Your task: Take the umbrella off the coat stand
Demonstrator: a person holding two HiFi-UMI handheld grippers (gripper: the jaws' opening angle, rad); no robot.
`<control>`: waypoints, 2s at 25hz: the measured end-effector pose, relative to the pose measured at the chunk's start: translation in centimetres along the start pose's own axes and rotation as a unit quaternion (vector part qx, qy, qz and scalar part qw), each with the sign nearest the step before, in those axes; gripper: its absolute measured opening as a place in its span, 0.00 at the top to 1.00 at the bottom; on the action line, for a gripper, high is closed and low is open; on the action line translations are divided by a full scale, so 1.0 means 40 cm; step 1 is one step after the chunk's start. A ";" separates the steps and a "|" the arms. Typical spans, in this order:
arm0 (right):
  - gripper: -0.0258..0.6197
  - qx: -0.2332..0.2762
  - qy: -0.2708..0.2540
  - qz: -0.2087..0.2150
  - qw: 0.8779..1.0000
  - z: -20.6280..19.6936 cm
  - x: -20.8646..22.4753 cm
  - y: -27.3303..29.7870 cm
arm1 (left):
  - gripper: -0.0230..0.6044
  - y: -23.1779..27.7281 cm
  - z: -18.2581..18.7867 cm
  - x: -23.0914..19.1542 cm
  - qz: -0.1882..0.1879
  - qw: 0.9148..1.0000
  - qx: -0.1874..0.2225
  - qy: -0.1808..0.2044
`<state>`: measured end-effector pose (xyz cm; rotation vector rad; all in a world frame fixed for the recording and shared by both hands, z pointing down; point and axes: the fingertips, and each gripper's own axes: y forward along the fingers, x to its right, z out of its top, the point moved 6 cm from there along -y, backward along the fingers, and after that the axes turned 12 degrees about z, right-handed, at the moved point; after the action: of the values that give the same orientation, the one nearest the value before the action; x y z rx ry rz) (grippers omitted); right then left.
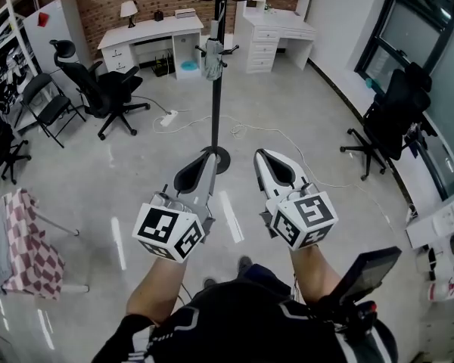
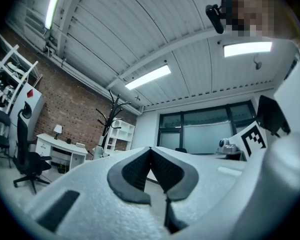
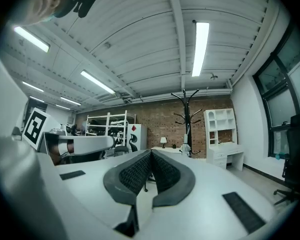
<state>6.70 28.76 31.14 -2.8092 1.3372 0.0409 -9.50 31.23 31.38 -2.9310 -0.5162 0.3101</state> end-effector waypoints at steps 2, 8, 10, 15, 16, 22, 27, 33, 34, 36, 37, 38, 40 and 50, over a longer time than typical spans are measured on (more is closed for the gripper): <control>0.96 0.005 -0.002 0.005 1.000 0.004 0.006 0.014 | 0.95 0.011 0.005 -0.004 -0.006 1.000 0.003 0.002; 0.96 0.027 -0.005 0.009 1.000 0.020 0.081 0.072 | 0.95 0.093 -0.006 -0.050 0.022 0.999 -0.023 0.018; 0.96 0.032 -0.008 0.012 0.999 0.023 0.112 0.094 | 0.95 0.125 -0.012 -0.063 0.024 0.999 -0.029 0.011; 0.96 0.053 -0.017 0.027 0.998 0.033 0.200 0.162 | 0.95 0.229 -0.019 -0.090 0.038 0.998 -0.029 0.032; 0.96 0.052 -0.020 0.030 0.998 0.034 0.217 0.177 | 0.95 0.253 -0.020 -0.097 0.046 0.998 -0.030 0.039; 0.96 0.045 -0.024 0.053 0.997 0.032 0.340 0.243 | 0.95 0.387 -0.034 -0.113 0.061 0.997 -0.032 0.043; 0.96 0.040 -0.023 0.060 0.997 0.019 0.441 0.277 | 0.95 0.480 -0.051 -0.108 0.061 0.997 -0.032 0.042; 0.96 0.051 -0.015 0.077 0.996 0.012 0.535 0.292 | 0.95 0.564 -0.069 -0.080 0.072 0.995 -0.039 0.051; 0.96 0.054 -0.008 0.078 0.995 0.006 0.551 0.295 | 0.95 0.575 -0.069 -0.078 0.076 0.995 -0.038 0.051; 0.96 0.056 0.000 0.083 0.995 -0.007 0.583 0.304 | 0.95 0.600 -0.066 -0.077 0.085 0.995 -0.033 0.051; 0.96 0.055 -0.001 0.087 0.995 -0.010 0.596 0.309 | 0.95 0.611 -0.066 -0.077 0.090 0.994 -0.032 0.053; 0.96 0.054 -0.003 0.093 0.994 -0.012 0.606 0.313 | 0.95 0.621 -0.066 -0.077 0.094 0.994 -0.032 0.055; 0.96 0.055 -0.006 0.103 0.993 -0.010 0.627 0.319 | 0.95 0.638 -0.068 -0.076 0.102 0.993 -0.033 0.055; 0.96 0.060 0.001 0.118 0.991 -0.036 0.699 0.369 | 0.95 0.697 -0.102 -0.091 0.114 0.991 -0.034 0.061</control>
<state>12.90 -2.29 31.33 -2.5422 1.6069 -0.0340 -2.99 3.58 30.93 -3.0538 -0.1765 0.1402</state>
